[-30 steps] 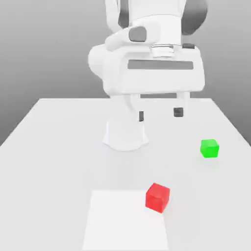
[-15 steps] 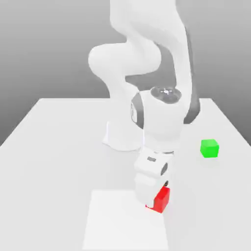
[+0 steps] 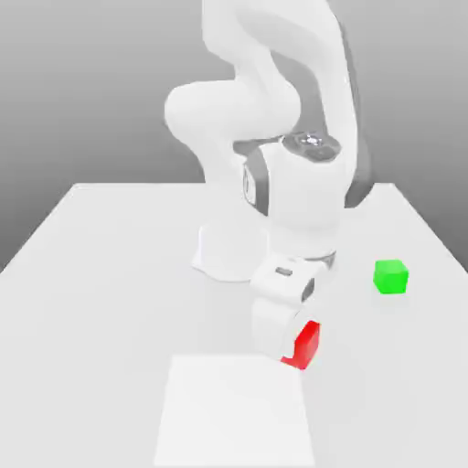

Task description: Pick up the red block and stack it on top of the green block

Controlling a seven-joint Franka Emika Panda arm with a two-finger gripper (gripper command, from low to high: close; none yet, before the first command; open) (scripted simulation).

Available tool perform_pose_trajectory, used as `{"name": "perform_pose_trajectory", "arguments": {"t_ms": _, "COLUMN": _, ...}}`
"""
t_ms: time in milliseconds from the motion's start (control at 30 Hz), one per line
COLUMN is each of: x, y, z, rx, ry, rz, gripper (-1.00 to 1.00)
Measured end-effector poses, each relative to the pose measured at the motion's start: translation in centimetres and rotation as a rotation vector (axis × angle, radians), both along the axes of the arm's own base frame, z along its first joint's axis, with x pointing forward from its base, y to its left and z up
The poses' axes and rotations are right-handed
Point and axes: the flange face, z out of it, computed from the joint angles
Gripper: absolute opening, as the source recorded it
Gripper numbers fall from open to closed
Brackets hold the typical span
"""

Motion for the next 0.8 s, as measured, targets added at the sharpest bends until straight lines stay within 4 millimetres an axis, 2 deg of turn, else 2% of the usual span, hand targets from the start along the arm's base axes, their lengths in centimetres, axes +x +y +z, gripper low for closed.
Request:
{"name": "perform_pose_trajectory", "arguments": {"t_ms": 133, "x": -4.5, "y": 6.9, "z": 1.3, "rx": 0.015, "ry": 0.006, "rz": 0.062, "gripper": -1.0}}
{"name": "perform_pose_trajectory", "arguments": {"t_ms": 267, "x": -10.9, "y": 12.7, "z": 2.3, "rx": 0.017, "ry": 0.01, "rz": 0.14, "gripper": -1.0}}
{"name": "perform_pose_trajectory", "arguments": {"t_ms": 400, "x": -18.3, "y": 16.6, "z": 3.0, "rx": 0.007, "ry": 0.008, "rz": 0.218, "gripper": -1.0}}
{"name": "perform_pose_trajectory", "arguments": {"t_ms": 500, "x": -24.0, "y": 18.1, "z": 3.3, "rx": -0.006, "ry": 0.0, "rz": 0.274, "gripper": -1.0}}
{"name": "perform_pose_trajectory", "arguments": {"t_ms": 533, "x": -24.8, "y": 18.2, "z": 3.1, "rx": -0.012, "ry": -0.006, "rz": 0.282, "gripper": -1.0}}
{"name": "perform_pose_trajectory", "arguments": {"t_ms": 600, "x": -25.3, "y": 18.2, "z": 2.7, "rx": -0.025, "ry": -0.019, "rz": 0.286, "gripper": -1.0}}
{"name": "perform_pose_trajectory", "arguments": {"t_ms": 800, "x": -24.9, "y": 18.0, "z": 1.0, "rx": -0.063, "ry": -0.048, "rz": 0.282, "gripper": -1.0}}
